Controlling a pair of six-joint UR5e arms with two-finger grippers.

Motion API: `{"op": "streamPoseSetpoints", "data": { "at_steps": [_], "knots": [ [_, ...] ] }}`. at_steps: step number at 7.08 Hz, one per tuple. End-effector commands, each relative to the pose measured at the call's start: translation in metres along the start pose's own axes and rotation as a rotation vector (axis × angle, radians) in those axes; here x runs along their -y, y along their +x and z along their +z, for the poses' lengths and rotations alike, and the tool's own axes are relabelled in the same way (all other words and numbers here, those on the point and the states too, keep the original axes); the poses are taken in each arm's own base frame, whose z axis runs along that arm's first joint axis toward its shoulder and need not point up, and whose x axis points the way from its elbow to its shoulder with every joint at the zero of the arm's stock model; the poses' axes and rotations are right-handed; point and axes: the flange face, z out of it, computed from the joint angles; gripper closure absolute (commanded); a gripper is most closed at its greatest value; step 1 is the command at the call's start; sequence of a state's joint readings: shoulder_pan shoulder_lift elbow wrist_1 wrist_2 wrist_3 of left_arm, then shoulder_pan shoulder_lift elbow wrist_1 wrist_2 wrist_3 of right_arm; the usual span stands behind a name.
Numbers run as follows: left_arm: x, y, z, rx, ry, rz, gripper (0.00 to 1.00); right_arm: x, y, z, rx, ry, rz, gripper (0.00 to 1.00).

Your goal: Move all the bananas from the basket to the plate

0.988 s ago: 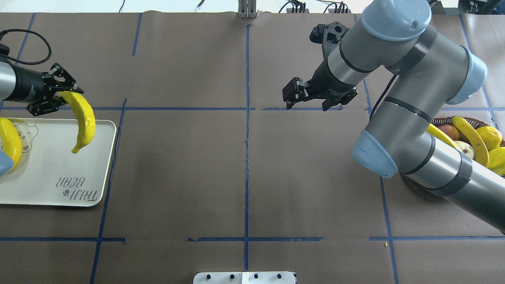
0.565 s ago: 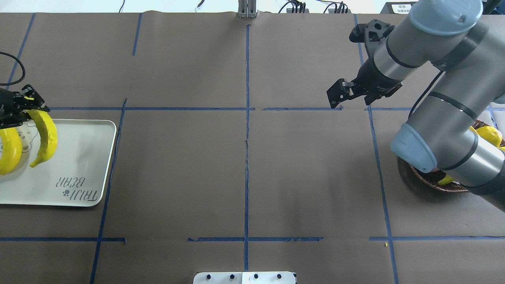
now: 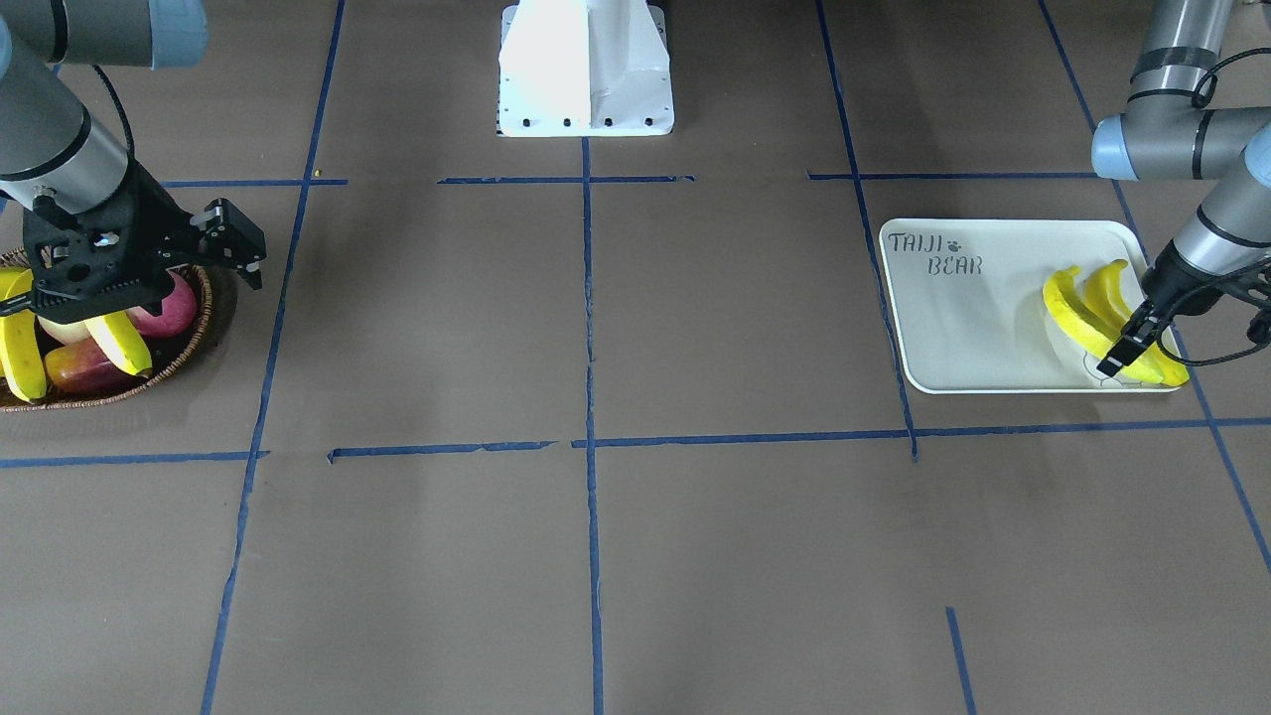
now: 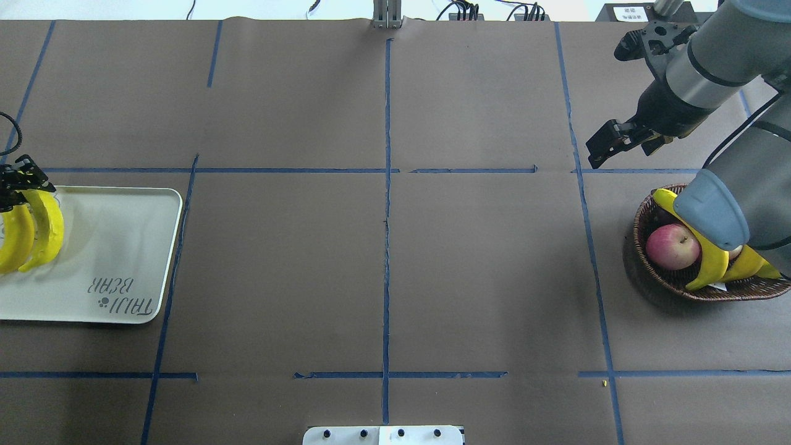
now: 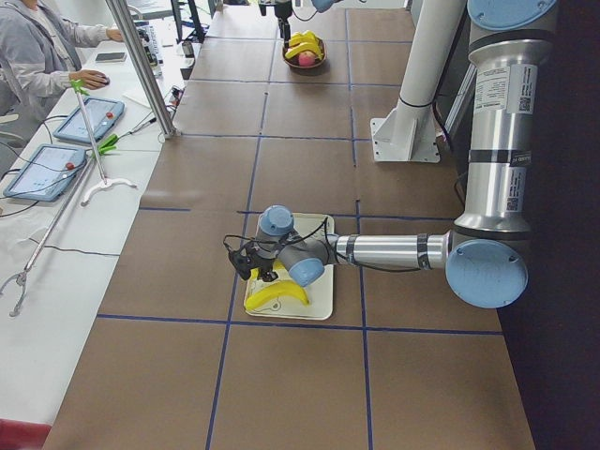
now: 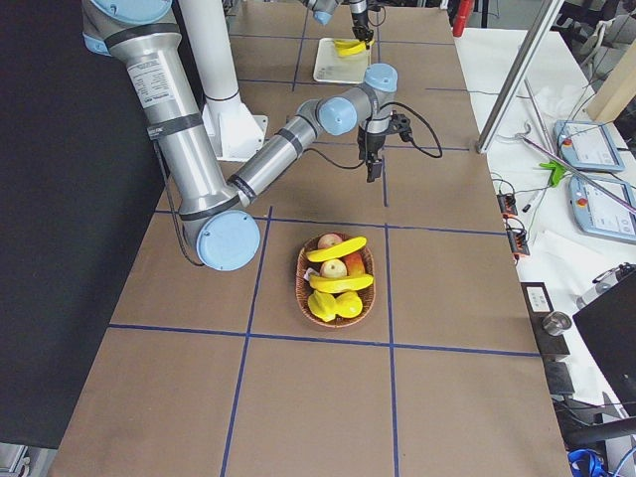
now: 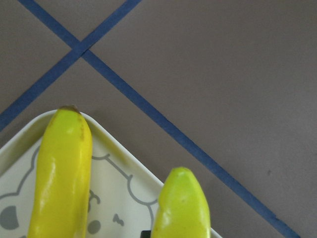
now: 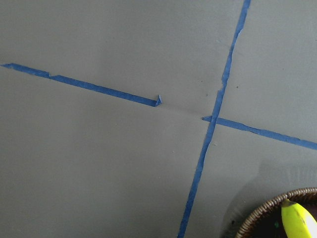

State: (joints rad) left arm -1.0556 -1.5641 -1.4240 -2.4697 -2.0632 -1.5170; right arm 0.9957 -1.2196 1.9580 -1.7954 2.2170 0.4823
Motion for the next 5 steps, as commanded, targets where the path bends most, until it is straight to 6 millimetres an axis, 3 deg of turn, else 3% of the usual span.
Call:
{"op": "streamPoseSetpoints", "data": {
  "at_steps": [1, 2, 3, 4, 5],
  "knots": [
    [0.017, -0.005, -0.014, -0.022, 0.015, 0.094, 0.00, -0.002, 0.009, 0.000, -0.006, -0.003, -0.006, 0.00],
    [0.034, -0.005, -0.042, -0.072, -0.055, 0.057, 0.00, -0.003, 0.014, 0.000, -0.011, -0.005, -0.009, 0.00],
    [0.046, 0.012, -0.089, -0.167, -0.113, 0.052, 0.00, -0.006, 0.034, -0.001, -0.024, -0.006, -0.038, 0.00],
    [0.033, 0.037, -0.118, -0.225, -0.110, 0.095, 0.00, -0.017, 0.062, 0.005, -0.047, -0.023, -0.077, 0.00],
    [0.023, 0.055, -0.134, -0.266, -0.099, 0.132, 0.00, -0.031, 0.098, 0.009, -0.072, -0.042, -0.130, 0.00]
  ]
}}
